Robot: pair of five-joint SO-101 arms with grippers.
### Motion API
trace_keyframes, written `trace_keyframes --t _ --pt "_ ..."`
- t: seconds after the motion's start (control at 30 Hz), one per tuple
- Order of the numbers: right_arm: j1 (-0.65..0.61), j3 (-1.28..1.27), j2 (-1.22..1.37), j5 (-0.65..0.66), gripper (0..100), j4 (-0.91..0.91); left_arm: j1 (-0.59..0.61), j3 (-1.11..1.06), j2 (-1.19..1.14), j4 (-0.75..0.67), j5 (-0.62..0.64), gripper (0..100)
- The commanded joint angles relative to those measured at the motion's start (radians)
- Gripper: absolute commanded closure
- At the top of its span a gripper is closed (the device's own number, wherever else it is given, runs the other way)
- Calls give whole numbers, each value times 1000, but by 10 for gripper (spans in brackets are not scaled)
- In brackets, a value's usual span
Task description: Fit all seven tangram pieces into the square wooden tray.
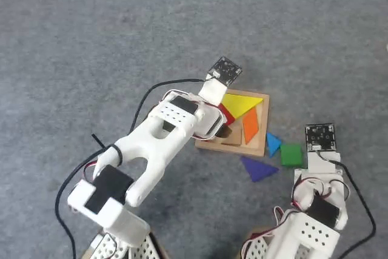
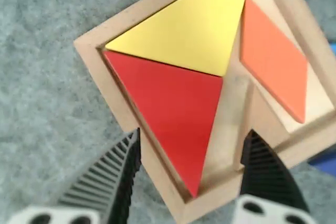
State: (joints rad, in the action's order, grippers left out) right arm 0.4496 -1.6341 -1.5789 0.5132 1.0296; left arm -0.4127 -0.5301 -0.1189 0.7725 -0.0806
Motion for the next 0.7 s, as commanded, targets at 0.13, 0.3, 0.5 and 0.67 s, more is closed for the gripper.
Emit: trace_keyframes --t 0.13,0.3,0.5,0.67 --pt "-8 5 -15 12 888 4 14 31 -17 41 -64 702" --pt "-8 5 -15 12 887 2 8 38 3 101 -78 702" --pt "-8 5 -15 12 887 2 6 28 95 181 -103 702" --pt "-8 5 -15 12 887 2 -3 24 20 126 -100 702"
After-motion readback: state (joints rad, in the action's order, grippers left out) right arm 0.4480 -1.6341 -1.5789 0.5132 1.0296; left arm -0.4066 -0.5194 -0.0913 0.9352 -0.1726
